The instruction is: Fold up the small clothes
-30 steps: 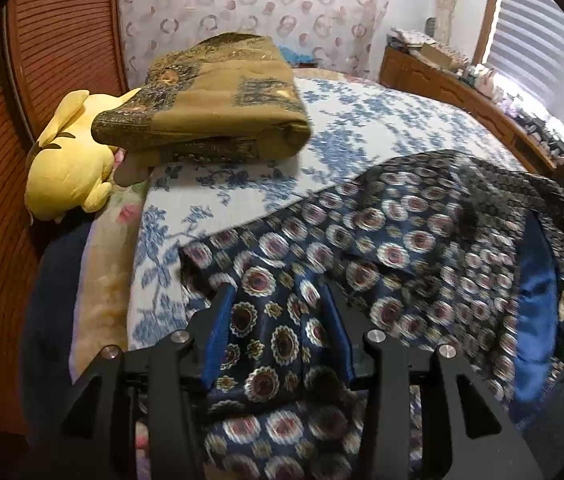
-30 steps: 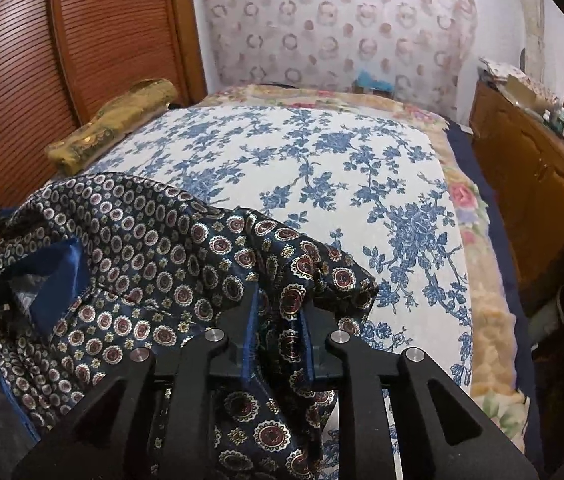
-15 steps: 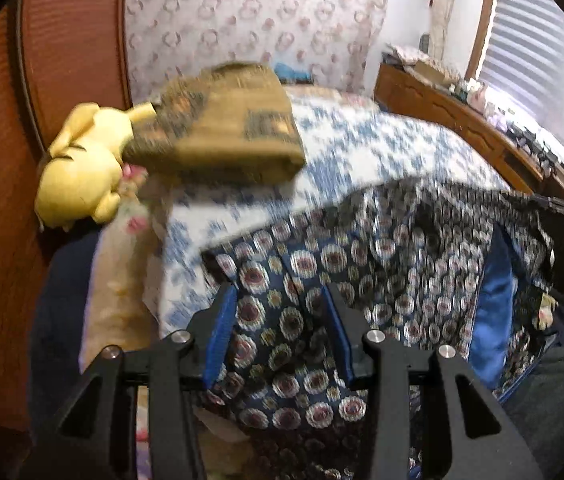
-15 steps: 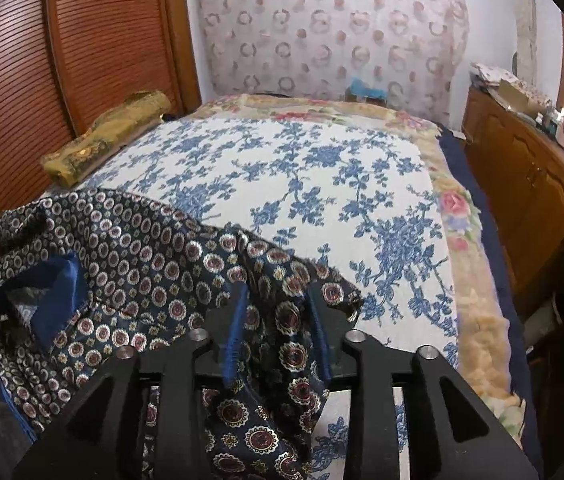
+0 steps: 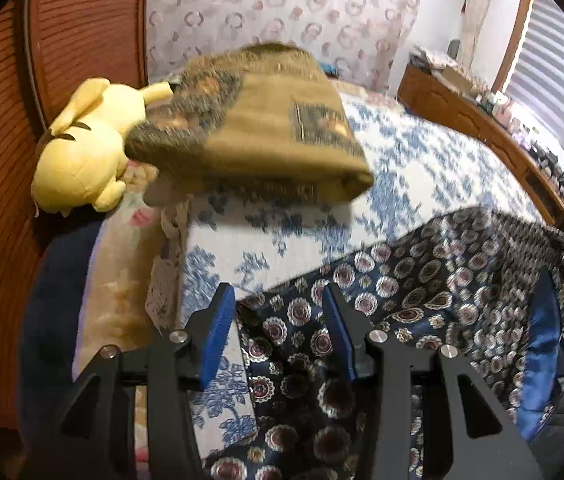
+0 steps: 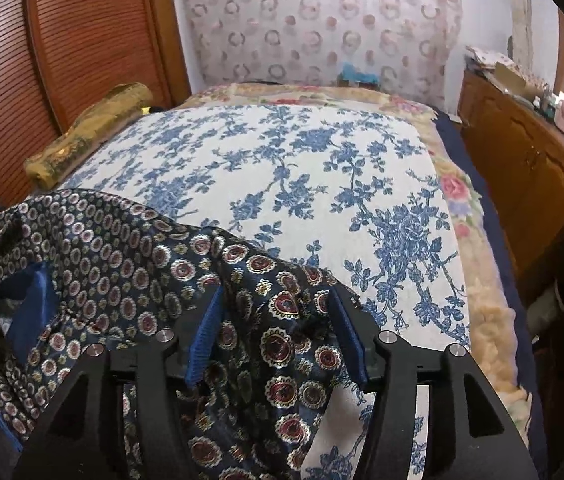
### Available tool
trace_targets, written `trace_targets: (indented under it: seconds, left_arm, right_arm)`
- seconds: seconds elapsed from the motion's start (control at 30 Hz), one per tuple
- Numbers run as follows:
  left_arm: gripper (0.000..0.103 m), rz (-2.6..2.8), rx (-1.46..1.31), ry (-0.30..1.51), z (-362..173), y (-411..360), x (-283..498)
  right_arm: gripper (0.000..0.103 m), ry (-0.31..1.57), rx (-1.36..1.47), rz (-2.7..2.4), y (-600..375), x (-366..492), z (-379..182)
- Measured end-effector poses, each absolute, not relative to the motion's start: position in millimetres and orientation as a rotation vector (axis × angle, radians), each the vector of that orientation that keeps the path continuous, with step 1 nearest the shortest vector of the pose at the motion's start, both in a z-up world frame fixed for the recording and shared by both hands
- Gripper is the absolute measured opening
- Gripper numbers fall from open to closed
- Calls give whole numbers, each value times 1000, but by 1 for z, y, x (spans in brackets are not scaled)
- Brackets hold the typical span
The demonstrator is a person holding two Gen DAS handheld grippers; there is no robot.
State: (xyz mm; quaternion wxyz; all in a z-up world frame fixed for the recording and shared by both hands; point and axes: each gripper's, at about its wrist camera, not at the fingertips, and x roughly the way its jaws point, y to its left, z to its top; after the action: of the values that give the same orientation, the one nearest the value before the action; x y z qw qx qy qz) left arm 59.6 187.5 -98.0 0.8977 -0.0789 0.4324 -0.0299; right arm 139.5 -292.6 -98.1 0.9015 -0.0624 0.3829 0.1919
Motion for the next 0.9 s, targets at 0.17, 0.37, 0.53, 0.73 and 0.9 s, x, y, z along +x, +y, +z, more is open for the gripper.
trace_targets:
  seconds: [0.17,0.37,0.53,0.73,0.9]
  left_arm:
    - [45,-56,-138,914,-109,183,58]
    - [45,-43,-93,907,-109,177,59]
    - [25,-115,-135,884,-109,182,58]
    - [3,-121,-91,885,-108,173,58]
    - [1,-131,-69,833,-93,160,48]
  right_arm:
    - [62,817,-127,396,-293,145,-106]
    - [64,845,-128,390,-290,152,-115]
    - [63,848,-135,414,-286,153,-116]
    - [34,845,-171,415,-282,151,-117]
    - [5,836,-168,455,-279,143,-117]
